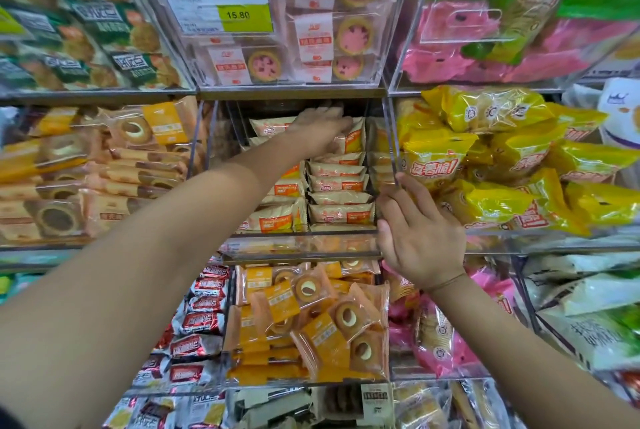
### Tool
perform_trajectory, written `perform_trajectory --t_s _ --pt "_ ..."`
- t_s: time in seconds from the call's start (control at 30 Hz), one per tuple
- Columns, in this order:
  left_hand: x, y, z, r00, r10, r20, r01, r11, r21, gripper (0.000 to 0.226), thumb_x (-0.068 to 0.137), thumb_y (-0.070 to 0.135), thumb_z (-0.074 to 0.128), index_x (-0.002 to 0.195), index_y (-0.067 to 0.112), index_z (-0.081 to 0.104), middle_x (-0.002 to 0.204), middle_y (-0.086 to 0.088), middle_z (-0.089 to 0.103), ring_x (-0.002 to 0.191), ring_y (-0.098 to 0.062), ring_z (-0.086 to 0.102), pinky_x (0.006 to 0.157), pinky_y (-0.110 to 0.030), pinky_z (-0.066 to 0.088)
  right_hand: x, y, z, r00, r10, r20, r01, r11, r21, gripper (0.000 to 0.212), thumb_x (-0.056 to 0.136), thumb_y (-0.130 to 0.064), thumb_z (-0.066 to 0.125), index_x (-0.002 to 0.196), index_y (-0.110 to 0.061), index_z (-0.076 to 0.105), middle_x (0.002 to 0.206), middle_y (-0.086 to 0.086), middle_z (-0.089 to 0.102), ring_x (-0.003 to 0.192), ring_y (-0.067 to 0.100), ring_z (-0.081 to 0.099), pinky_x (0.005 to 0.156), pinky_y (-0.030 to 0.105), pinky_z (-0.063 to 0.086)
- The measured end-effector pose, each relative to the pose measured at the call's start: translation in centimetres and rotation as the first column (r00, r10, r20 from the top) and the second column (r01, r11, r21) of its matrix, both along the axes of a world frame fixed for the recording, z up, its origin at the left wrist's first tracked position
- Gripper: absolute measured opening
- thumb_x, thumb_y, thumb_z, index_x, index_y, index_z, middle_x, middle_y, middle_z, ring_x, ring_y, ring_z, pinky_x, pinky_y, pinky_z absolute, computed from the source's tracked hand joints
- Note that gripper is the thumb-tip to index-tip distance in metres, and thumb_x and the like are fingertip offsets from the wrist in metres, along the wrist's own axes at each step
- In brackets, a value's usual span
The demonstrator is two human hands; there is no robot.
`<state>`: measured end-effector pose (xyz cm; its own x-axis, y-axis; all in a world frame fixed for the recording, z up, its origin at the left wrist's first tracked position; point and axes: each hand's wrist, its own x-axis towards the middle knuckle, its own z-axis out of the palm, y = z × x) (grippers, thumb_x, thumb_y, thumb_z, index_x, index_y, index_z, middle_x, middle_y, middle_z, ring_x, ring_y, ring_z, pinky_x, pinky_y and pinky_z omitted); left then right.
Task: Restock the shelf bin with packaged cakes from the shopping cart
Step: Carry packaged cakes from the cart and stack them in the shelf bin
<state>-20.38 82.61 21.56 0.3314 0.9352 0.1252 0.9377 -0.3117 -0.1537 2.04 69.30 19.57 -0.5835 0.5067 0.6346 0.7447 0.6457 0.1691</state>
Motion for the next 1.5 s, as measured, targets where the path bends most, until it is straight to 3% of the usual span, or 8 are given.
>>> perform_trajectory --t_s 0.27,0.5,0.77,0.9,1.03,1.2,1.33,1.5 --pt "0.4 -0.4 0.0 0.998 0.048 0.045 -0.045 0.997 -0.064 0.05 0.086 0.023 0.064 0.131 0.014 0.045 0.121 -0.011 0.048 0.112 -0.028 0.047 0.073 -0.032 0.036 0.0 -0.2 0.2 1.0 -0.009 -0.004 0.009 1.0 -0.03 0.049 0.096 -0.029 0.024 0.089 -0.009 0.068 0.1 0.006 0.07 0.112 0.025 0.061 0.053 0.027 0.046" --pt "2.2 -6.5 3.0 0.932 0.071 0.356 -0.071 0.997 -0.012 0.031 0.091 0.023 0.055 0.121 0.015 0.054 0.117 -0.004 0.052 0.109 -0.02 0.051 0.081 -0.035 0.047 0.1 -0.6 0.4 0.999 -0.007 -0.033 0.004 0.997 -0.083 0.048 0.097 -0.028 0.024 0.088 -0.008 0.067 0.098 0.007 0.069 0.115 0.026 0.059 0.053 0.029 0.049" --pt "7.6 -24.1 3.8 0.343 0.088 0.935 -0.19 0.981 -0.023 0.018 0.092 0.017 0.054 0.092 0.033 0.061 0.096 0.018 0.065 0.09 0.001 0.059 0.08 -0.015 0.048 0.4 -2.6 1.6 0.959 0.04 -0.28 -0.126 0.947 -0.296 0.017 0.085 -0.008 0.053 0.096 0.001 0.063 0.104 0.017 0.063 0.111 0.034 0.056 0.074 0.043 0.052" --pt "10.8 -33.2 -1.2 -0.024 0.256 0.966 -0.199 0.946 -0.256 0.023 0.089 0.019 0.053 0.082 0.038 0.065 0.086 0.015 0.069 0.087 -0.006 0.063 0.078 -0.019 0.048 3.0 -8.5 0.4 0.831 0.002 -0.556 -0.26 0.885 -0.385 0.019 0.086 0.0 0.053 0.103 0.005 0.06 0.108 0.017 0.06 0.104 0.025 0.055 0.09 0.029 0.041" --pt "14.7 -38.8 -7.8 -0.131 0.557 0.82 -0.119 0.813 -0.57 0.033 0.094 0.009 0.051 0.08 0.034 0.067 0.083 0.014 0.07 0.082 -0.009 0.065 0.072 -0.015 0.048 9.0 -17.1 -4.5 0.72 -0.29 -0.631 -0.319 0.669 -0.672 0.018 0.09 -0.009 0.049 0.1 -0.009 0.063 0.089 -0.006 0.061 0.081 0.003 0.056 0.07 0.012 0.042" --pt "20.8 -42.8 -15.0 0.146 0.86 0.488 0.148 0.469 -0.871 0.02 0.093 0.005 0.051 0.081 0.018 0.06 0.086 0.001 0.065 0.07 -0.003 0.062 0.063 -0.012 0.049 18.7 -27.4 -12.1 0.519 -0.759 -0.393 -0.292 0.274 -0.916 0.027 0.091 0.004 0.049 0.085 -0.019 0.062 0.081 -0.006 0.065 0.069 -0.005 0.059 0.068 0.011 0.044" --pt "26.0 -44.4 -18.7 0.598 0.733 0.325 0.222 0.238 -0.945 0.005 0.092 0.008 0.055 0.093 0.012 0.058 0.082 0.001 0.058 0.068 -0.003 0.054 0.062 -0.009 0.044 27.0 -35.3 -16.3 0.403 -0.914 -0.036 -0.222 -0.059 -0.973 0.015 0.092 0.001 0.05 0.095 -0.005 0.063 0.089 0.01 0.063 0.08 0.017 0.059 0.077 0.023 0.047" --pt "34.8 -44.7 -19.2 0.764 0.616 0.192 0.176 0.087 -0.98 0.006 0.093 0.01 0.053 0.089 0.012 0.057 0.081 0.005 0.059 0.068 -0.001 0.054 0.047 -0.002 0.038 36.6 -42.6 -17.2 0.277 -0.944 0.177 -0.214 -0.24 -0.947 0.012 0.093 0.0 0.047 0.093 -0.001 0.059 0.085 0.014 0.061 0.072 0.02 0.055 0.05 0.005 0.039"
